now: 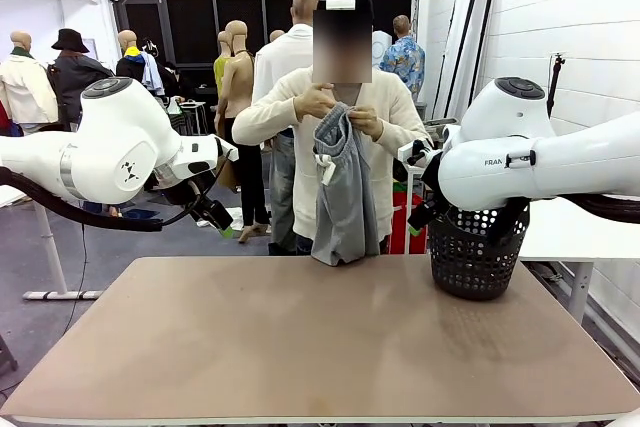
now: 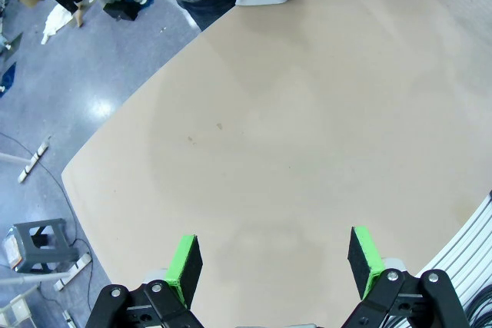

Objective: Fold the training pants.
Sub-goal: Grab both ends of the Training pants handed by a person.

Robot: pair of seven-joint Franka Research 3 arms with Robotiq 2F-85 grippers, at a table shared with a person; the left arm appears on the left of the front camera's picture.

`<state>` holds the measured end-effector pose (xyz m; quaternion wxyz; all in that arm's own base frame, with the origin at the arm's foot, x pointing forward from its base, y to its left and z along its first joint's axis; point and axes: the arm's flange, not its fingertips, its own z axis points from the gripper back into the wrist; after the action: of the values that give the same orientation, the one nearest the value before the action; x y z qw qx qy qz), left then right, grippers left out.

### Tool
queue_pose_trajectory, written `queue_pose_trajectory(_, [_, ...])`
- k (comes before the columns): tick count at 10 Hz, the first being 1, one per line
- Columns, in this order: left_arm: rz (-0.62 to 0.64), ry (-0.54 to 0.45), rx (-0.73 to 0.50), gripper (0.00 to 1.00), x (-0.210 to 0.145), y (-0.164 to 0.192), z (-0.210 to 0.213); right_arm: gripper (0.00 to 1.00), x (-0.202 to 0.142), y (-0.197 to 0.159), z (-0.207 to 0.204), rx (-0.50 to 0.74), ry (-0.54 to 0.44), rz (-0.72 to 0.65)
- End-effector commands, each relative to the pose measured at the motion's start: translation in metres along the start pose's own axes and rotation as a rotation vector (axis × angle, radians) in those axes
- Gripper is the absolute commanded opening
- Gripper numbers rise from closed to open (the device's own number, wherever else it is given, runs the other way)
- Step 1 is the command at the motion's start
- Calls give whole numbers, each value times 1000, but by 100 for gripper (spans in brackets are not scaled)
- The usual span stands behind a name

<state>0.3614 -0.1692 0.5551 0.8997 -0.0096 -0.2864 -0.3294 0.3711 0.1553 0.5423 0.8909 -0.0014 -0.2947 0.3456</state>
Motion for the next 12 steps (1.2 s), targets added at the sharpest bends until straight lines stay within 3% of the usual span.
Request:
queue_pose_trajectory(1, [1, 0, -3, 100, 0, 0, -1, 100, 0, 0, 0, 0, 0, 0])
queue_pose_trajectory(12, [1, 0, -3, 100, 0, 0, -1, 100, 0, 0, 0, 0, 0, 0])
